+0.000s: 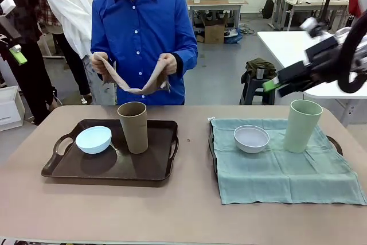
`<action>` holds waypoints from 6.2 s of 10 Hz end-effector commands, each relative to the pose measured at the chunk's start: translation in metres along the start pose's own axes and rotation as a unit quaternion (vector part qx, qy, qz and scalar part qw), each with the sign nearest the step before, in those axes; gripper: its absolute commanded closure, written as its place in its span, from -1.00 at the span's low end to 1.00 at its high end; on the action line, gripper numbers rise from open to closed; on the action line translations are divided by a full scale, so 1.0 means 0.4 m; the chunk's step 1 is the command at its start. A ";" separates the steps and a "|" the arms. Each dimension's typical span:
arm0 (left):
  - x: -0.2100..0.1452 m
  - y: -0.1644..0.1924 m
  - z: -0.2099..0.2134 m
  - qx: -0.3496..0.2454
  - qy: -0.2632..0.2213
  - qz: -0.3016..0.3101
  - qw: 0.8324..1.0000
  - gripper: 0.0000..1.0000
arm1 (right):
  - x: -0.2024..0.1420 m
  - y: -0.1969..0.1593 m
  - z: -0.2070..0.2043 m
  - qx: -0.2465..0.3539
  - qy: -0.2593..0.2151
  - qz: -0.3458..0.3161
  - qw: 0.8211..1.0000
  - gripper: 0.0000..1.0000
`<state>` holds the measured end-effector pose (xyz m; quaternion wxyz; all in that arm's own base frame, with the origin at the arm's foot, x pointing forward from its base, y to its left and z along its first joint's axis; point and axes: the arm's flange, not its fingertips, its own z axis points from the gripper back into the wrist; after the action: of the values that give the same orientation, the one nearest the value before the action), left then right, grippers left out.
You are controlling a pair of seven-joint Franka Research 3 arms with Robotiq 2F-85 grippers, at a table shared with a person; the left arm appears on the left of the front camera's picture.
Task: Set up a tray with a mat and arrange the tableware.
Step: Pick up the Picnic Bowl and Reusable plastic cup from the Handle tray in front of the human's position and hold them in the air.
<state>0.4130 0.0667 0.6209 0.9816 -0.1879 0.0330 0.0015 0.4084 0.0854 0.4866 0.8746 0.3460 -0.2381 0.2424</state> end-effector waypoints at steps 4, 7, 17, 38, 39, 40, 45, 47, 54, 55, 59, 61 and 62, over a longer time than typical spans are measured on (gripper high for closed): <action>-0.008 -0.040 -0.010 0.024 0.022 0.011 0.999 -1.00 | -0.016 0.069 -0.112 -0.005 0.029 0.041 0.999 -1.00; -0.008 -0.040 -0.010 0.024 0.022 0.011 0.999 -1.00 | -0.016 0.069 -0.112 -0.005 0.029 0.041 0.999 -1.00; 0.110 -0.029 -0.365 0.129 -0.081 -0.102 0.983 -1.00 | 0.173 0.088 -0.548 0.103 0.053 0.430 0.895 -1.00; 0.102 0.015 -0.607 0.163 -0.130 -0.140 0.968 -1.00 | 0.186 0.104 -0.931 0.219 -0.016 0.447 0.867 -1.00; 0.111 0.017 -0.615 0.158 -0.124 -0.138 0.970 -1.00 | 0.188 0.110 -0.945 0.221 -0.010 0.448 0.866 -1.00; 0.118 0.017 -0.619 0.156 -0.122 -0.135 0.971 -1.00 | 0.190 0.115 -0.956 0.223 -0.009 0.448 0.866 -1.00; 0.168 -0.005 -0.632 0.154 -0.093 -0.142 0.973 -1.00 | 0.215 0.142 -1.009 0.219 0.002 0.452 0.865 -1.00; 0.176 -0.016 -0.633 0.160 -0.089 -0.140 0.973 -1.00 | 0.219 0.155 -1.031 0.233 0.004 0.446 0.864 -1.00; 0.253 -0.002 -0.695 0.152 -0.053 -0.104 0.981 -1.00 | 0.218 0.194 -1.079 0.261 0.003 0.457 0.850 -1.00; 0.250 0.003 -0.702 0.152 -0.053 -0.098 0.982 -1.00 | 0.211 0.196 -1.084 0.265 0.004 0.458 0.848 -1.00; 0.268 0.028 -0.727 0.149 -0.053 -0.071 0.985 0.64 | 0.204 0.191 -1.091 0.274 0.006 0.480 0.833 0.76; 0.263 0.020 -0.719 0.153 -0.055 -0.075 0.984 1.00 | 0.202 0.191 -1.089 0.276 0.004 0.482 0.832 1.00; 0.267 0.021 -0.716 0.156 -0.055 -0.076 0.983 1.00 | 0.205 0.188 -1.088 0.274 0.003 0.483 0.832 1.00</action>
<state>0.4997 -0.0306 0.3410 0.9958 -0.0326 -0.0352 -0.0780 0.5333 0.4688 0.2906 0.5279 0.4114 -0.2922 0.6831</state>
